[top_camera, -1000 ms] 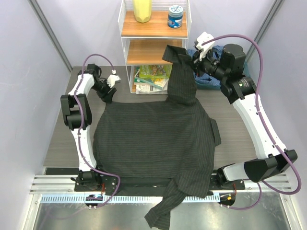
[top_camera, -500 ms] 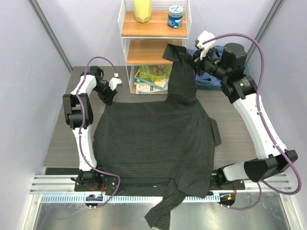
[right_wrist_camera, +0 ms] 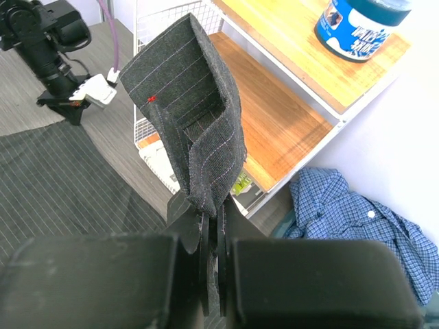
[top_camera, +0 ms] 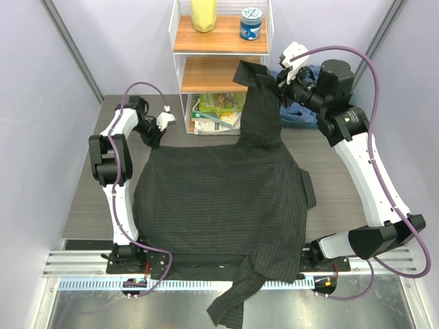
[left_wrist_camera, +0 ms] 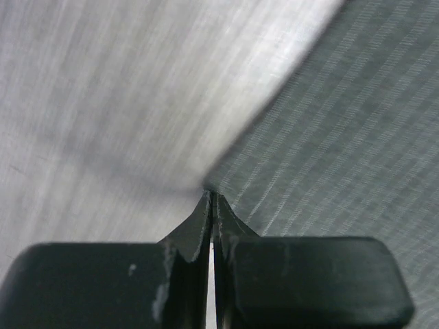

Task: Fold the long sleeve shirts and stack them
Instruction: Fold the shirt

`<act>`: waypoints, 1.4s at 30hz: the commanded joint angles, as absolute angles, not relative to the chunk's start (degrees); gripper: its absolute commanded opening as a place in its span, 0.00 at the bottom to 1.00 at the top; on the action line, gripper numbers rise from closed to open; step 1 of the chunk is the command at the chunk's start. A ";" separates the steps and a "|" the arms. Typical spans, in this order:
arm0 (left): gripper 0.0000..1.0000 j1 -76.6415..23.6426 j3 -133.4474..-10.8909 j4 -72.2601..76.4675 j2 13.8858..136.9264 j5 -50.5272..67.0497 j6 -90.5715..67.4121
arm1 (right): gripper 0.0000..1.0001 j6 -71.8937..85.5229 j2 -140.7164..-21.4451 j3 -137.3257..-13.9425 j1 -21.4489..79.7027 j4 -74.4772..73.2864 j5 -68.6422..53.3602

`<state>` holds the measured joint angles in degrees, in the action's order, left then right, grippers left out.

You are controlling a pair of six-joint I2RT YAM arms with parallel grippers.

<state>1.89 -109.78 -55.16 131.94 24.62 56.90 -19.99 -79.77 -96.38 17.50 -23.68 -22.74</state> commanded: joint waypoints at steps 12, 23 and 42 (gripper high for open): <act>0.00 2.20 -92.03 -47.02 106.27 29.44 61.95 | 0.01 -18.55 -70.50 -99.76 17.40 -29.08 -23.90; 0.00 2.90 -74.99 -43.34 92.73 30.41 70.48 | 0.01 -14.86 -62.06 -100.64 17.40 -39.02 -26.36; 0.00 5.45 -55.11 -44.74 76.47 29.36 88.32 | 0.01 -5.03 -47.99 -87.55 17.40 -49.92 -31.64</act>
<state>4.82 -57.41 -44.84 78.54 29.93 82.02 -9.87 -48.62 -90.45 17.50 -49.17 -28.53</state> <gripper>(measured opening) 0.002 0.052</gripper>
